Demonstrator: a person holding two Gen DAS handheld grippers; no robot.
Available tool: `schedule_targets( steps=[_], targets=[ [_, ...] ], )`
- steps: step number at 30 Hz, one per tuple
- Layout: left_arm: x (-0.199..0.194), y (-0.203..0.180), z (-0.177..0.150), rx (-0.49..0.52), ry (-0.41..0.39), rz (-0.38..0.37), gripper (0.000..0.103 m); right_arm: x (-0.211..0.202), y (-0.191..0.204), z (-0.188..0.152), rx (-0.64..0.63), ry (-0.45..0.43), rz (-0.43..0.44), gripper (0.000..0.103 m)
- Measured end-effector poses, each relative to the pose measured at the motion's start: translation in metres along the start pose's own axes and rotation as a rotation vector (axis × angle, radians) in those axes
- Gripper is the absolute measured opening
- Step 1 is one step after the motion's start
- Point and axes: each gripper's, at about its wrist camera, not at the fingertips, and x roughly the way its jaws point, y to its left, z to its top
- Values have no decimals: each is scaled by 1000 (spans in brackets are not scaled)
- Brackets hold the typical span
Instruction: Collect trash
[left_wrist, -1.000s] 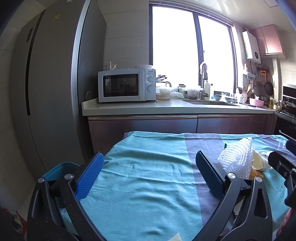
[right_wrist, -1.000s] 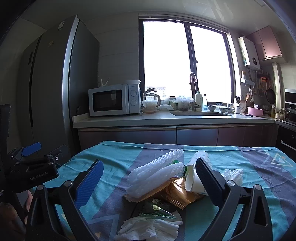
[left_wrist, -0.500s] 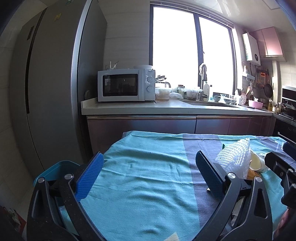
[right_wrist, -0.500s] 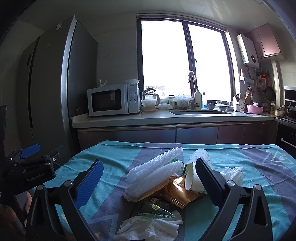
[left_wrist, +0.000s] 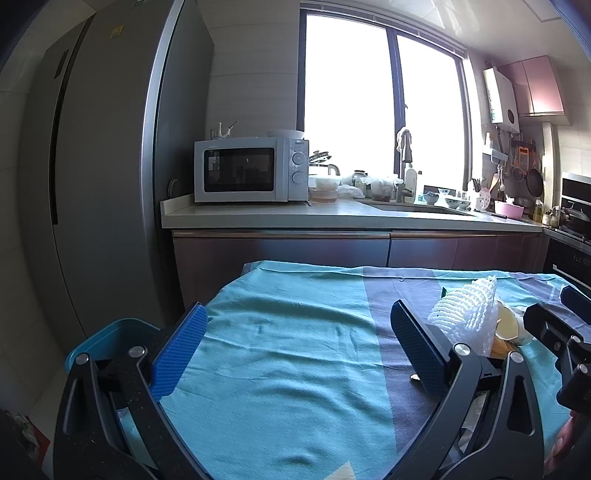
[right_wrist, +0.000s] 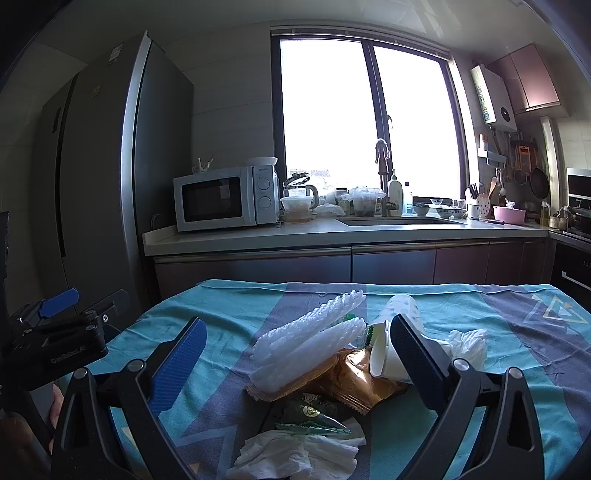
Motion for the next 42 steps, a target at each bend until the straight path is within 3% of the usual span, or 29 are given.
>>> schedule_targets(
  steps=[42],
  targets=[
    [5,-1,-5,9,4,-15,98,1,-2,-2,13,14,9,96]
  ],
)
